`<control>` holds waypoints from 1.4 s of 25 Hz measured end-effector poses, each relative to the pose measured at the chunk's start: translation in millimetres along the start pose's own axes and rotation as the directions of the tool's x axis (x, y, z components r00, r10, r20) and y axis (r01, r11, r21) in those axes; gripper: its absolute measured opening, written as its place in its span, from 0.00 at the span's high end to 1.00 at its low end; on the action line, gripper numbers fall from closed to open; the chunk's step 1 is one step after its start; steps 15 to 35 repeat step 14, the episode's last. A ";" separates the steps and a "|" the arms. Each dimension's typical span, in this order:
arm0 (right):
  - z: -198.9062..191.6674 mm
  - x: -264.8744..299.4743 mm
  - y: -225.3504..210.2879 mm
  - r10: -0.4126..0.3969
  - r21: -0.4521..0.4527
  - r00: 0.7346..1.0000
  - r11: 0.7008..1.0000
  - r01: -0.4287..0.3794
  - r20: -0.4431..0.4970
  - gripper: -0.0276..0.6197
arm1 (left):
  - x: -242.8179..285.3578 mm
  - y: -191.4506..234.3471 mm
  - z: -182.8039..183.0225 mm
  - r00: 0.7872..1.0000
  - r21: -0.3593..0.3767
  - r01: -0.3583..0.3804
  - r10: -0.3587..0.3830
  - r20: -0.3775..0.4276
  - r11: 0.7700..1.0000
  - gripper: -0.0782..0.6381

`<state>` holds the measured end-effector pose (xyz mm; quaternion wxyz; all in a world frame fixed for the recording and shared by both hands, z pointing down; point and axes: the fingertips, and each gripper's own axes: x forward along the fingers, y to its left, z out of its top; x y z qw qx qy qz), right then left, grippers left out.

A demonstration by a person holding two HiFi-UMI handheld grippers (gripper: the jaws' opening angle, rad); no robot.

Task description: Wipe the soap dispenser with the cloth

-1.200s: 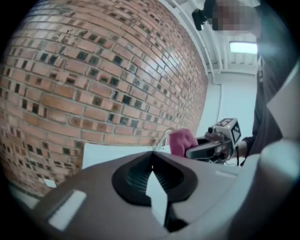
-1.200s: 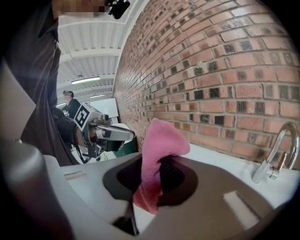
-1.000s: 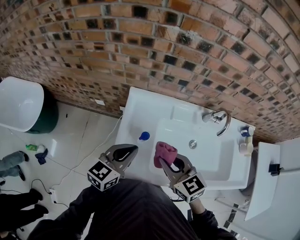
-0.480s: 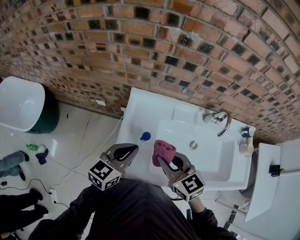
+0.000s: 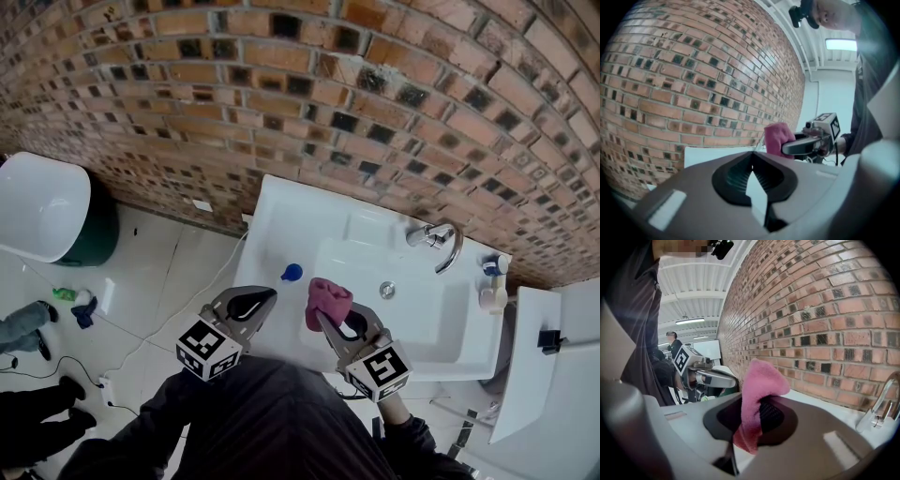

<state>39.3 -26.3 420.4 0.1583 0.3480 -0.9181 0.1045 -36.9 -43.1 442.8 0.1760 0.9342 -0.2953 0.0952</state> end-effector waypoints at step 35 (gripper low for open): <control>1.2 -1.8 0.8 0.002 0.004 1.000 1.000 -0.002 0.003 0.85 | 3.9 -1.4 0.0 1.000 0.001 0.009 -0.009 -0.002 1.000 0.89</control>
